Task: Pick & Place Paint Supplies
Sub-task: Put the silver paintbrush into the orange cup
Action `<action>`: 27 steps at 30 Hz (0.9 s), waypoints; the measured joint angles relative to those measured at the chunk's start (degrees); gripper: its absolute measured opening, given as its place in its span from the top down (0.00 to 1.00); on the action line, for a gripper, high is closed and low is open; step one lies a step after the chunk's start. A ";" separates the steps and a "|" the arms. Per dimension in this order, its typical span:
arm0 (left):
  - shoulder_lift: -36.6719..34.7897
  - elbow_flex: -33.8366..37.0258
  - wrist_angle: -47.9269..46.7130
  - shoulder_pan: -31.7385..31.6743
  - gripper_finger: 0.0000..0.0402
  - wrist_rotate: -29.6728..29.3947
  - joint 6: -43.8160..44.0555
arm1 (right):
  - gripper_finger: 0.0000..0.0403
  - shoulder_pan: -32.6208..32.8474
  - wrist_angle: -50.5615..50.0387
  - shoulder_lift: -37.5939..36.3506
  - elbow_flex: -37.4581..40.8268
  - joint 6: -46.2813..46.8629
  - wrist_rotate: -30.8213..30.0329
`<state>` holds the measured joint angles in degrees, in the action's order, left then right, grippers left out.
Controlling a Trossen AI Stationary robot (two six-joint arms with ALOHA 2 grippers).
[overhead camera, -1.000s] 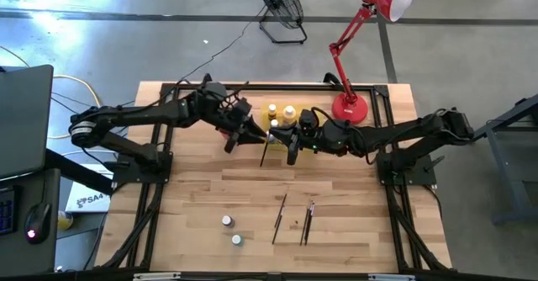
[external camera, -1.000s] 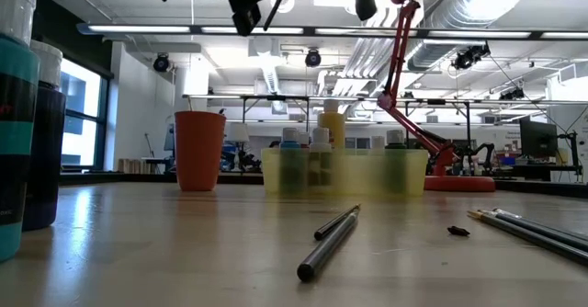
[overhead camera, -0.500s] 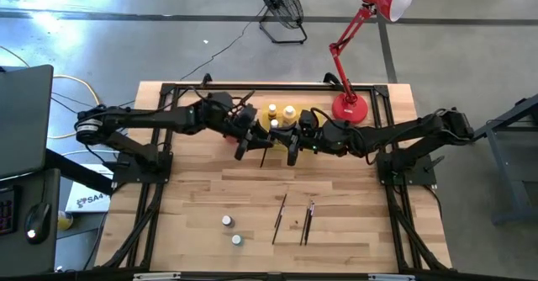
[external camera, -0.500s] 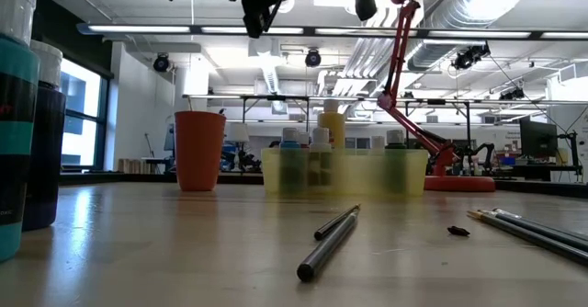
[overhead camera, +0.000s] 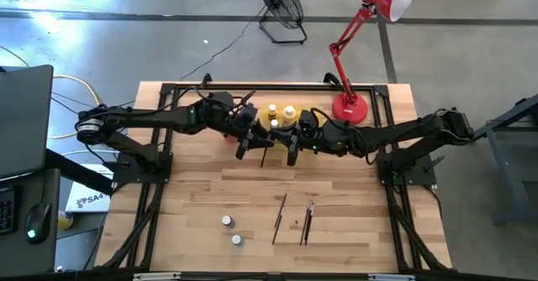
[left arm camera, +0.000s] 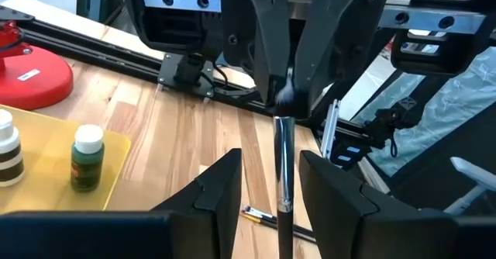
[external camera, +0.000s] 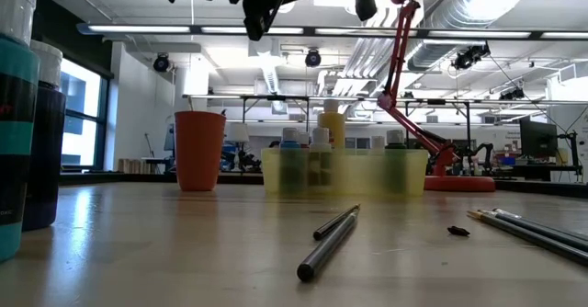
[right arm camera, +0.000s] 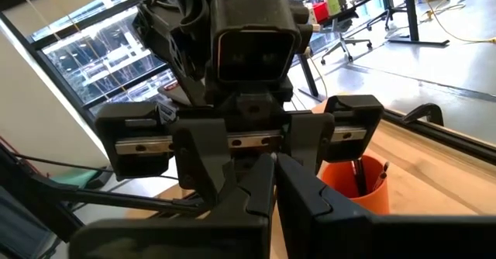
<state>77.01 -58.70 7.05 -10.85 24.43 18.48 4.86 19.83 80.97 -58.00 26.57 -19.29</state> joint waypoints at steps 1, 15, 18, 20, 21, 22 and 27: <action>0.00 0.00 0.00 0.00 0.68 0.00 0.00 | 0.99 0.00 0.00 0.00 0.00 0.00 0.00; 0.00 0.00 0.11 0.00 0.86 -0.15 0.87 | 0.99 0.00 0.00 0.00 0.00 0.02 -0.04; 0.00 0.00 0.13 0.00 0.90 -0.15 0.87 | 0.99 0.02 0.00 0.00 0.00 0.02 -0.04; 0.00 0.00 0.12 0.00 0.93 -0.15 0.87 | 0.99 0.00 0.00 0.00 0.00 0.02 -0.03; 0.00 0.00 0.11 0.00 0.94 -0.14 0.86 | 0.99 0.00 0.00 0.00 0.00 0.02 -0.03; 0.00 0.00 0.11 0.00 0.95 -0.13 0.85 | 0.99 0.00 0.00 0.00 0.00 0.03 -0.05; 0.00 0.00 0.13 0.00 0.97 -0.13 -0.56 | 0.99 0.00 0.05 0.00 0.00 0.21 -0.15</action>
<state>77.01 -58.70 7.18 -10.85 24.29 17.92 4.86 19.88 80.97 -58.00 26.77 -19.44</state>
